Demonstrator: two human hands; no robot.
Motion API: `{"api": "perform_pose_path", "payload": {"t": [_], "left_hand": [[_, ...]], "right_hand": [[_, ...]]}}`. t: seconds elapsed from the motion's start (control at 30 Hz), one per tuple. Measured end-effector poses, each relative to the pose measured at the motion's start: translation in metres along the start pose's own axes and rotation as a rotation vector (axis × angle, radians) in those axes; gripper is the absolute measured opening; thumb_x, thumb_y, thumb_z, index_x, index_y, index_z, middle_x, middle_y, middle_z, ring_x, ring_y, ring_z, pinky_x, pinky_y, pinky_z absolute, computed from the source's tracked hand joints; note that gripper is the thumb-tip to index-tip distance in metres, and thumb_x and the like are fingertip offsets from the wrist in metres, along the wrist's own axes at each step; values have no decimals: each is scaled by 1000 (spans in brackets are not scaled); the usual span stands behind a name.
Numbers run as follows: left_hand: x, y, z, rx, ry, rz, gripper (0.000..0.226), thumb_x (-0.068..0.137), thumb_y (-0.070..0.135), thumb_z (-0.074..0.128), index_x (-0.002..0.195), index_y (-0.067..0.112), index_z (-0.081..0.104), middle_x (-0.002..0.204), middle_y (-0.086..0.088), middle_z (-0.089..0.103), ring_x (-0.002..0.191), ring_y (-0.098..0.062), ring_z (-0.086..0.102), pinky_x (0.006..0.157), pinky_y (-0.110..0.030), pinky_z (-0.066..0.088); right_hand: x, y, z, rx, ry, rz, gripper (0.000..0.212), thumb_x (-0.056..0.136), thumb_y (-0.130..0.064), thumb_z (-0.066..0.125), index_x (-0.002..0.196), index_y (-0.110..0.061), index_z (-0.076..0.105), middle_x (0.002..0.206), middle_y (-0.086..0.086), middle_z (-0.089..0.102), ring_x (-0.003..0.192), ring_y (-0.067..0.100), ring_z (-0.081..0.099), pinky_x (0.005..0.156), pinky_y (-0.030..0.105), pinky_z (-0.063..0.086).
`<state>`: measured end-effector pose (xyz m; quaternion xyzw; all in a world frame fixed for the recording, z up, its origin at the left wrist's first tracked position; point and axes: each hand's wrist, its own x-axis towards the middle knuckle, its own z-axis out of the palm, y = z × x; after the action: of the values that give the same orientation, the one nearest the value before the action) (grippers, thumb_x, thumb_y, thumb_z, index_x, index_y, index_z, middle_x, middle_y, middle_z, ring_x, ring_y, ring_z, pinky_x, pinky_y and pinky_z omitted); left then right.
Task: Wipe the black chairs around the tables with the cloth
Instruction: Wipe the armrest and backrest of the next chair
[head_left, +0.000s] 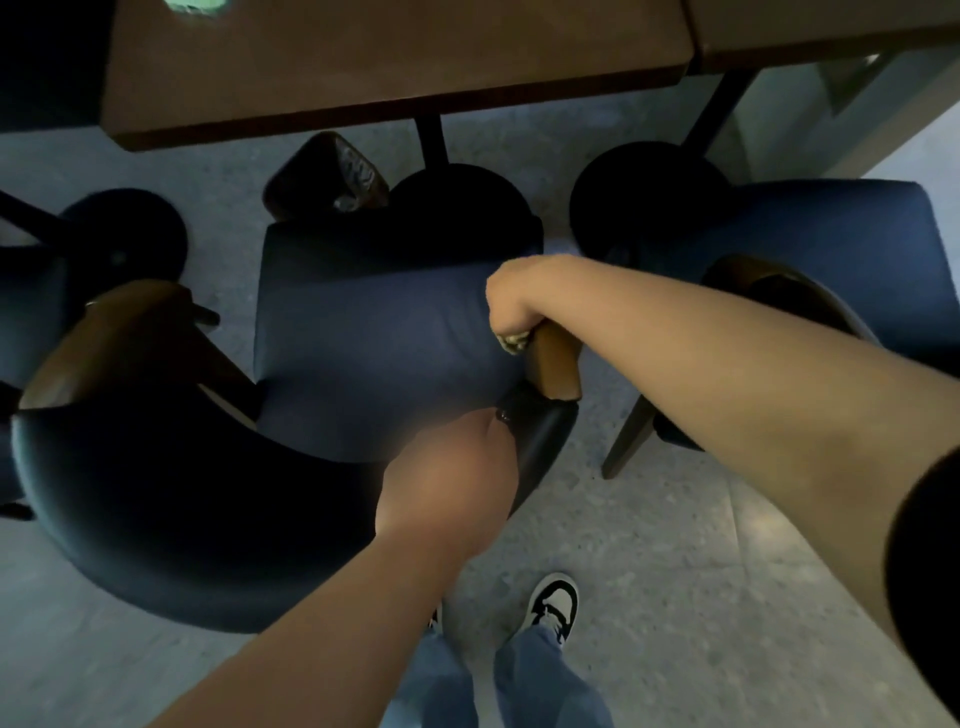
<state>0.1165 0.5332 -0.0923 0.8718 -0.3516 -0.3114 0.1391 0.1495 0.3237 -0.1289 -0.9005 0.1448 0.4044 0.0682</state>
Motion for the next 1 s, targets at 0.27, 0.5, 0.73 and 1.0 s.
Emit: {"api": "perform_pose_path", "payload": {"t": [0.27,0.5,0.73,1.0], "left_hand": [[0,0,0,0,-14,0,38,95,45,26,98,33,62,74,8,60,70,-16,56,66,-34,49],[0,0,0,0,-22,11,38,97,44,27,101,32,62,76,8,62,72,-18,57,67,-34,49],[2,-2,3,-10,-5,22,37,95,45,27,97,33,61,69,10,58,65,-10,54,63,-32,46],[2,-2,2,-7,-21,18,35,94,45,26,96,36,60,74,9,61,72,-16,58,65,-34,48]], "right_hand": [[-25,-31,30,-174,72,-64,16,77,-28,53,64,-21,49,66,-4,47,60,17,48,53,29,37],[-5,34,34,640,438,225,25,86,-24,53,74,-5,61,86,12,63,71,23,53,58,30,39],[5,39,97,2349,476,379,24,93,-29,53,84,-13,68,77,8,62,72,24,60,66,30,50],[-17,11,103,2471,528,622,39,100,-32,45,127,-6,57,123,18,62,111,32,61,98,43,49]]}}
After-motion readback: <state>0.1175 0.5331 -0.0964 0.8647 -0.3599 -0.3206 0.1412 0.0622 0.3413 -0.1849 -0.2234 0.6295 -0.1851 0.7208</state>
